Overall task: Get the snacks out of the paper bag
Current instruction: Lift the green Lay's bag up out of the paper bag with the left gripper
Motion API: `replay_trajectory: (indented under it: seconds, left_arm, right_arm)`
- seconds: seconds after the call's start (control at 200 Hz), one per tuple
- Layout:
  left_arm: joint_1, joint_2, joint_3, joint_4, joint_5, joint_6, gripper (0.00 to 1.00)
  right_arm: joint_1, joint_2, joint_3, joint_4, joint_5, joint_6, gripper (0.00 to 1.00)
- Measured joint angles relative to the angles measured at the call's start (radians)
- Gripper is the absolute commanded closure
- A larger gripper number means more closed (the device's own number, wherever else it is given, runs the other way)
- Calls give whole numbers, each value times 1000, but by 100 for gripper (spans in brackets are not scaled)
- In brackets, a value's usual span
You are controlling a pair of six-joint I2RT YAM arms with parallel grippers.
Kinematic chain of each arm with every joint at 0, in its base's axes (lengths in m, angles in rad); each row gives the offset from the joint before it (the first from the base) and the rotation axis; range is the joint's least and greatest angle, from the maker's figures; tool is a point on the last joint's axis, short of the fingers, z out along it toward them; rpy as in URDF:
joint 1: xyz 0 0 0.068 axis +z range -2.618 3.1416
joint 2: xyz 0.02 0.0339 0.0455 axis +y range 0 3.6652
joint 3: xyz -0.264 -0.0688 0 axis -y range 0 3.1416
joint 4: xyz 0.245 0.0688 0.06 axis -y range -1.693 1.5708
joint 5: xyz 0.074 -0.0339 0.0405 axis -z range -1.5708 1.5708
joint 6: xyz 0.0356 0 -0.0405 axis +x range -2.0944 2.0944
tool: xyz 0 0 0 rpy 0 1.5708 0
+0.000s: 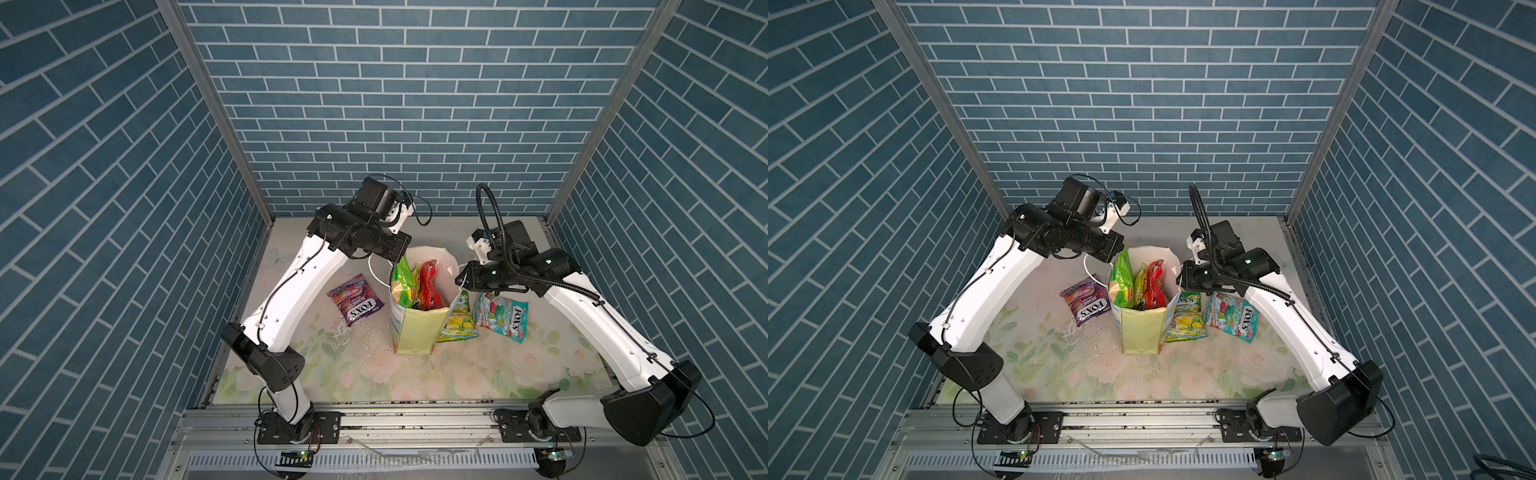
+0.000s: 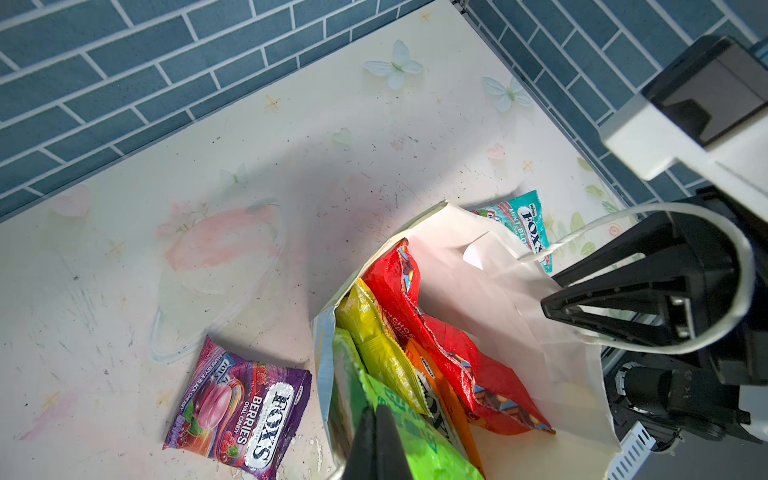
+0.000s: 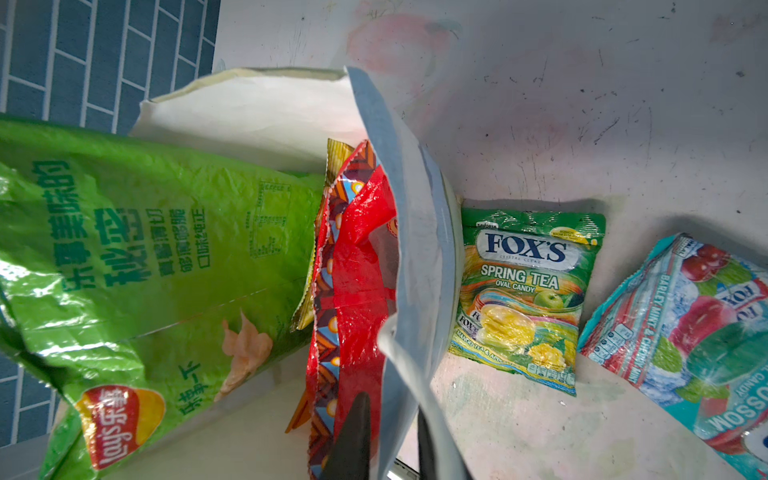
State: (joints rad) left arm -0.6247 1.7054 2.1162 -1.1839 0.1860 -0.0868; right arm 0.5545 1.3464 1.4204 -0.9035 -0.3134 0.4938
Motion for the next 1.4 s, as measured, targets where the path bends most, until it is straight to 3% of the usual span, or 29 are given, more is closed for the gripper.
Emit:
replay_trajectory:
  seconds: [0.515,1.09,1.4]
  left_arm:
    - [30,-41,18,13,45,-11,100]
    - [47,-50,160,8,89,-14,100]
    - [111,-56,224,24,135,-30,100]
  right_arm:
    - [26,15,11,6,14,0,79]
    - [40,26,23,6,29,0,79]
    - [42,27,27,6,30,0,79]
